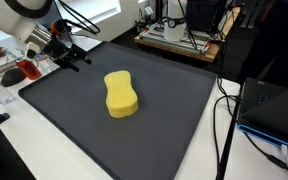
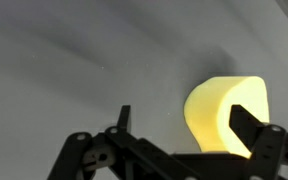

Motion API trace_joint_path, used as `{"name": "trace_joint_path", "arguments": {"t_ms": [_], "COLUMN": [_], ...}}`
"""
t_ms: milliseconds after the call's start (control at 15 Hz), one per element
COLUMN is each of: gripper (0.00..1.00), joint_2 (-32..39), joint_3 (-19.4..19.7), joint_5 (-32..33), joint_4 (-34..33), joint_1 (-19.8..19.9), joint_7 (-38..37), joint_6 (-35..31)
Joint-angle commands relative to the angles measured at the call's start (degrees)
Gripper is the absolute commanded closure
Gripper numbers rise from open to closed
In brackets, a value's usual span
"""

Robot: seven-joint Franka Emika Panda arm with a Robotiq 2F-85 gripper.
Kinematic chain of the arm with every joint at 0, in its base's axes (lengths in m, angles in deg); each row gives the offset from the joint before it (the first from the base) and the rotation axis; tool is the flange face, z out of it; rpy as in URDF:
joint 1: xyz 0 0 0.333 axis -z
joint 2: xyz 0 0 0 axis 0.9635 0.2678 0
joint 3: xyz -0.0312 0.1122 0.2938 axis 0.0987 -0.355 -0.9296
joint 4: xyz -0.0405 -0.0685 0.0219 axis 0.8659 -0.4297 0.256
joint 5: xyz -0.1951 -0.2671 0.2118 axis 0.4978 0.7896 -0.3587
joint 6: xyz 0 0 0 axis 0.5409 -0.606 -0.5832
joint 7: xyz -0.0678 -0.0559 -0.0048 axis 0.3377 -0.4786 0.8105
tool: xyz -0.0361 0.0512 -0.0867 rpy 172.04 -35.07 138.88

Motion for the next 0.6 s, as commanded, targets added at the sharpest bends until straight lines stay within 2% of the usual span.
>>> {"name": "trace_joint_path", "arguments": {"t_ms": [0,200,333,533], "gripper": [0.00,0.00,0.00,0.00], "joint_2": [-5.48,-8.21,-10.92,-15.41], "joint_3": [-1.59,-2.28,-3.22,-3.86], "joint_5": [-1.73,-2.45,-6.33,-10.57], "joint_4": [13.79,21.23,26.14,33.29], "joint_1": [4.32,6.69,8.56,10.05], "joint_7": [4.45,5.11,0.64,-2.21], "joint_6": [-5.90,-10.73,-12.08,-17.43]}}
